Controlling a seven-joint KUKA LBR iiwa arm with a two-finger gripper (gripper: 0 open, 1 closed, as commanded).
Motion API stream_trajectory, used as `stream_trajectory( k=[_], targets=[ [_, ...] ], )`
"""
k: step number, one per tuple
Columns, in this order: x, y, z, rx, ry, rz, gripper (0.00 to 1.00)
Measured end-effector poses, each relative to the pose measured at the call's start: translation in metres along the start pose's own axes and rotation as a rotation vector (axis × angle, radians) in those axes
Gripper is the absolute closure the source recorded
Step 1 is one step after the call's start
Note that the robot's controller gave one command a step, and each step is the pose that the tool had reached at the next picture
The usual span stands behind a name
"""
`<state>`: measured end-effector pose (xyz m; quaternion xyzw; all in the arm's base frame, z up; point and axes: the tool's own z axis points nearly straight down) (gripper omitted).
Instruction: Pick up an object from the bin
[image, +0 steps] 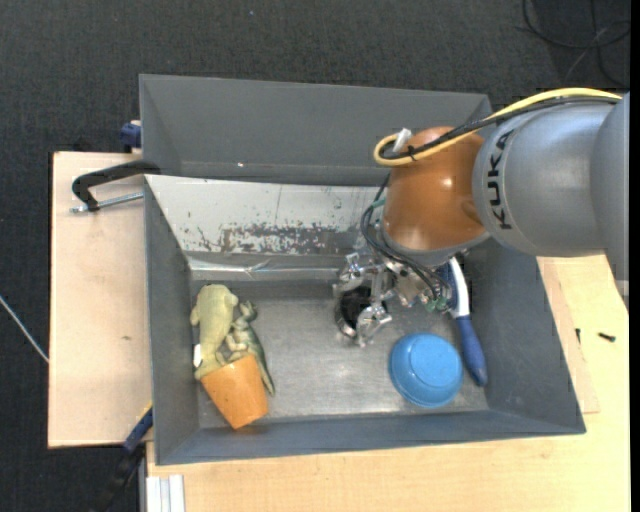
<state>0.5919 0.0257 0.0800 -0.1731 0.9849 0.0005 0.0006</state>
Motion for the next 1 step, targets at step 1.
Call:
stream_trajectory(
  k=[1],
  targets=[
    [-0.0032,-0.0063,-0.165,0.005,-0.014,-0.096,1.0]
  ],
)
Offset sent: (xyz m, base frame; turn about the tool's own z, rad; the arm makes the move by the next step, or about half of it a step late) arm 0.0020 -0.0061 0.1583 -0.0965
